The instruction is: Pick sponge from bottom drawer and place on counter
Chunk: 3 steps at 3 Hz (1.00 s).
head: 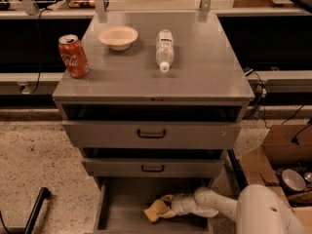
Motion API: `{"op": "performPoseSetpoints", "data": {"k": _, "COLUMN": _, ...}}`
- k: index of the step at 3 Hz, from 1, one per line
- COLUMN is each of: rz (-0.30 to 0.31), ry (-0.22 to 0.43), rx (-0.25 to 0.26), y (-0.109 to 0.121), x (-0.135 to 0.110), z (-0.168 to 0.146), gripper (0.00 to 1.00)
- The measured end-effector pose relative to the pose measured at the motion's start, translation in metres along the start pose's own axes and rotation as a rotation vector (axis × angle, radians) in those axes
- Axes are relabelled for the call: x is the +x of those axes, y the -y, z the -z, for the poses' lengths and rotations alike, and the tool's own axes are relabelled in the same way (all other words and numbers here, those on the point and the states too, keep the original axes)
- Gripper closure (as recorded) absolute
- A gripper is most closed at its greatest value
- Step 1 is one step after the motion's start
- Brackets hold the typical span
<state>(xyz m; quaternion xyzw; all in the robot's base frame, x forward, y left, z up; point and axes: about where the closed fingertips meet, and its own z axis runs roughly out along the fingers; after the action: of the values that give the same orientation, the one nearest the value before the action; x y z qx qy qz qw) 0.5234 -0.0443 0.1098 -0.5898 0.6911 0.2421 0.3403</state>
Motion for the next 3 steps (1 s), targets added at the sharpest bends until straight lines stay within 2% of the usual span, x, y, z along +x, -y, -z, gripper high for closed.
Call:
{"op": "performPoseSetpoints", "data": {"k": 1, "rz": 0.068, "ry": 0.065, "rx": 0.033, "y": -0.012, "x": -0.029, "z": 0.02, "gripper": 1.0}}
{"op": "performPoseSetpoints", "data": {"k": 2, "rz": 0.199, "ry": 0.159, "rx": 0.141, "y": -0.016, "x": -0.094, "z": 0.076, "gripper": 1.0}}
{"op": "performPoseSetpoints", "data": {"k": 3, "rz": 0.263, "ry": 0.208, "rx": 0.221, "y": -0.048, "x": -0.155, "z": 0.147, "gripper": 1.0}}
